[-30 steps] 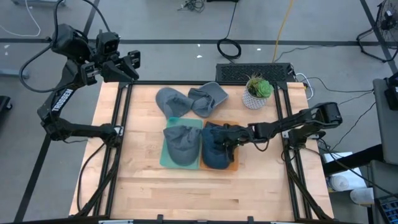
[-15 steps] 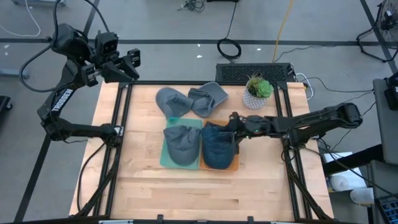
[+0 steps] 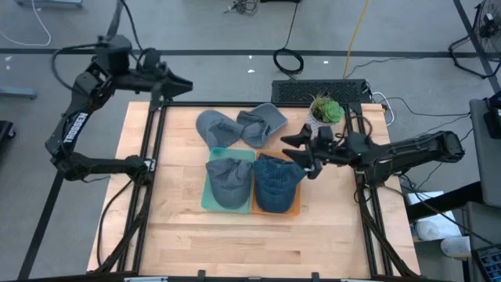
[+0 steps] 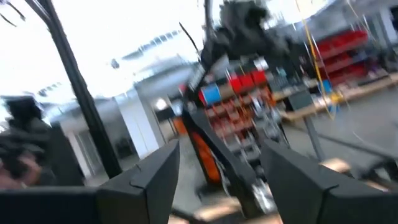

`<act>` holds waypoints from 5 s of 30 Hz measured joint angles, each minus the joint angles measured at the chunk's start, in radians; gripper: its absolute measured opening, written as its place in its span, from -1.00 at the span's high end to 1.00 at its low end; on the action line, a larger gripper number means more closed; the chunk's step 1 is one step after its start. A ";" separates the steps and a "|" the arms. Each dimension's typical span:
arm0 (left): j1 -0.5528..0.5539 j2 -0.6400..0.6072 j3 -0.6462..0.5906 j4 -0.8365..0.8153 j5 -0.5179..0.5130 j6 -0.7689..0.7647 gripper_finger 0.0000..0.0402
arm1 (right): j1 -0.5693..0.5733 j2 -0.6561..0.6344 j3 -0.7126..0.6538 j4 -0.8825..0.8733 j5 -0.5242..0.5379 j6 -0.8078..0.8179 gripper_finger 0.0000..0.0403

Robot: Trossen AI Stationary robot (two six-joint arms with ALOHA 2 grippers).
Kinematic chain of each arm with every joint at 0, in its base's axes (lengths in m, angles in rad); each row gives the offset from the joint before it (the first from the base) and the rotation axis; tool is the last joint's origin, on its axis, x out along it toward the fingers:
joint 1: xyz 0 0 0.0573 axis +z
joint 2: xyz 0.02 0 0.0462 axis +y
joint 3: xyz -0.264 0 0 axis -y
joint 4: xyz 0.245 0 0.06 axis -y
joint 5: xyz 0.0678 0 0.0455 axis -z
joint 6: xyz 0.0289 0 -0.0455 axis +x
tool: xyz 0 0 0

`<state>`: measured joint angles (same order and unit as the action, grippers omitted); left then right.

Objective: Pick & Place hat
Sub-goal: Put the left gray cap into the blue bin

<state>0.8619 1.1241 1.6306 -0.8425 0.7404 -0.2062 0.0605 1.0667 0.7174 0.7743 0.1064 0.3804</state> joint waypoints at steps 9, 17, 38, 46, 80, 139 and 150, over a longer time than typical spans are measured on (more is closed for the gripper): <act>0.015 0.001 0.000 -0.306 -0.491 0.120 0.37 | 0.000 -0.021 0.000 0.104 -0.002 0.000 -0.17; 0.015 0.015 0.000 -0.381 -0.779 0.121 -0.10 | 0.000 -0.022 0.000 0.205 -0.006 0.002 -0.33; -0.023 0.216 -0.324 -0.318 -0.837 -0.058 -0.80 | 0.000 -0.026 0.001 0.274 -0.066 0.027 -0.40; -0.026 0.239 -0.486 -0.008 -0.830 -0.081 -0.76 | 0.000 -0.026 0.001 0.275 -0.162 0.028 -0.40; 0.343 0.588 -0.544 0.323 -0.246 0.114 -0.64 | -0.003 -0.026 0.001 0.220 -0.216 0.096 -0.40; 0.247 0.003 -0.544 0.276 0.051 -0.140 0.95 | 0.000 -0.026 0.001 0.187 0.225 -0.006 -0.43; 0.216 -0.270 -0.544 0.330 0.001 -0.296 0.95 | 0.000 -0.025 0.198 -0.209 0.289 -0.037 -0.44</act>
<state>1.0780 0.8543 1.0863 -0.5122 0.7412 -0.5023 0.0605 1.0420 0.9158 0.5653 0.3954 0.3432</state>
